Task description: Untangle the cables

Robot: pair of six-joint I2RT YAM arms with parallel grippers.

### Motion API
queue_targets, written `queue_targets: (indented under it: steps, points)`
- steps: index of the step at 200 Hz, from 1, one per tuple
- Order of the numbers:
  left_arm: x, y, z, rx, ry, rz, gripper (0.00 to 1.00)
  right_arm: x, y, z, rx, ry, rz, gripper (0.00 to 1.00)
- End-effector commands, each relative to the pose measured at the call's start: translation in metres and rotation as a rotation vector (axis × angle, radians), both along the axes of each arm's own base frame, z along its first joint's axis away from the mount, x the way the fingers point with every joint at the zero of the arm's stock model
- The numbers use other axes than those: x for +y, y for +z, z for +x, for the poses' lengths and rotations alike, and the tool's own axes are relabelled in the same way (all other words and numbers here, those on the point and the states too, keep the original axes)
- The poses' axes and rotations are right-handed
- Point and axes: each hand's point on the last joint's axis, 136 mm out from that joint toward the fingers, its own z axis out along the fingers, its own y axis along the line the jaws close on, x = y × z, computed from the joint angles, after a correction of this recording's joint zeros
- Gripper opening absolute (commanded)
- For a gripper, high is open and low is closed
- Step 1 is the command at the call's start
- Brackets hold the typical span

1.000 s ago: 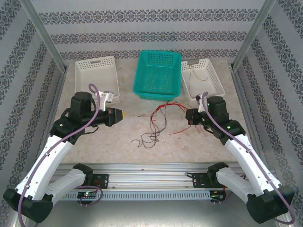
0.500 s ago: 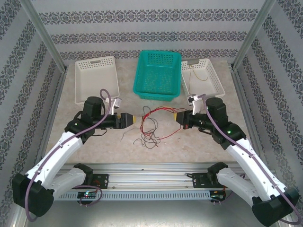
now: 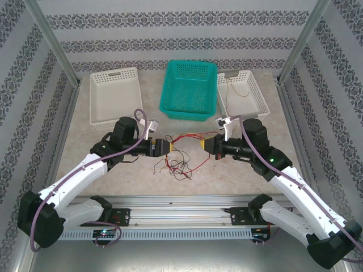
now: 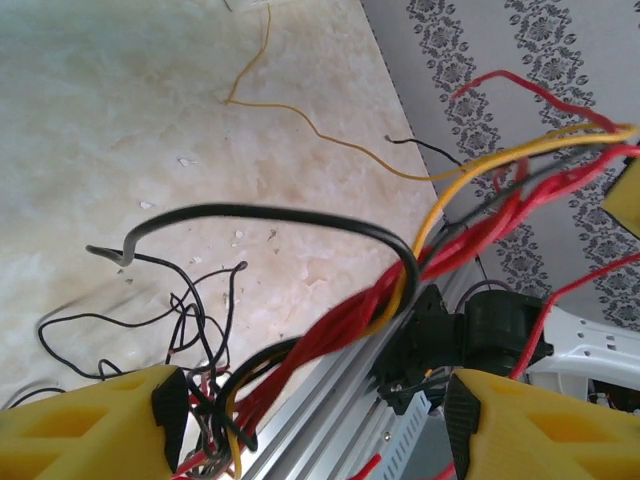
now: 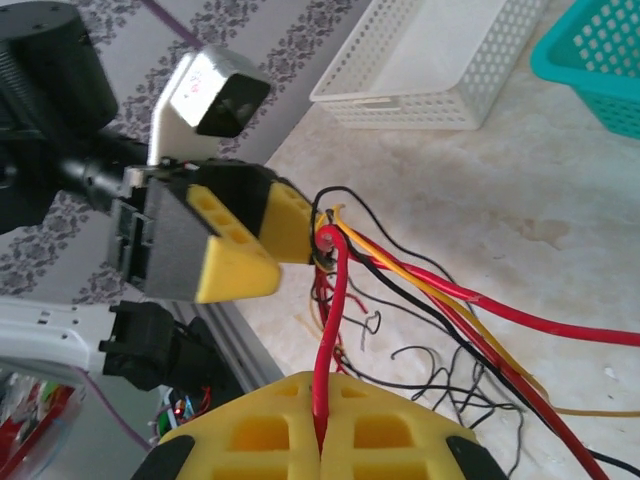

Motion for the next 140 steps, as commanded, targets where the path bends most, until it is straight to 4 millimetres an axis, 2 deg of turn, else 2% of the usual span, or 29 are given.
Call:
queue_targets:
  steps: [1,24,56,88,140]
  points:
    - [-0.004,0.009,0.009,-0.060,0.017,-0.018,0.72,0.011,0.025,-0.009,-0.058,0.068,0.058,0.00]
    - [-0.002,0.022,0.014,-0.102,0.046,-0.032,0.75,0.016,0.019,-0.012,-0.053,0.087,0.038,0.00]
    - [0.013,0.038,0.020,-0.186,0.159,-0.056,0.76,0.017,0.015,-0.014,-0.054,0.088,0.024,0.00]
    - [0.007,0.031,0.020,-0.136,0.155,-0.099,0.71,0.017,0.017,-0.015,-0.061,0.088,0.027,0.00]
    - [0.001,0.015,0.020,-0.057,0.126,-0.069,0.69,0.016,0.018,-0.015,-0.075,0.080,0.016,0.00]
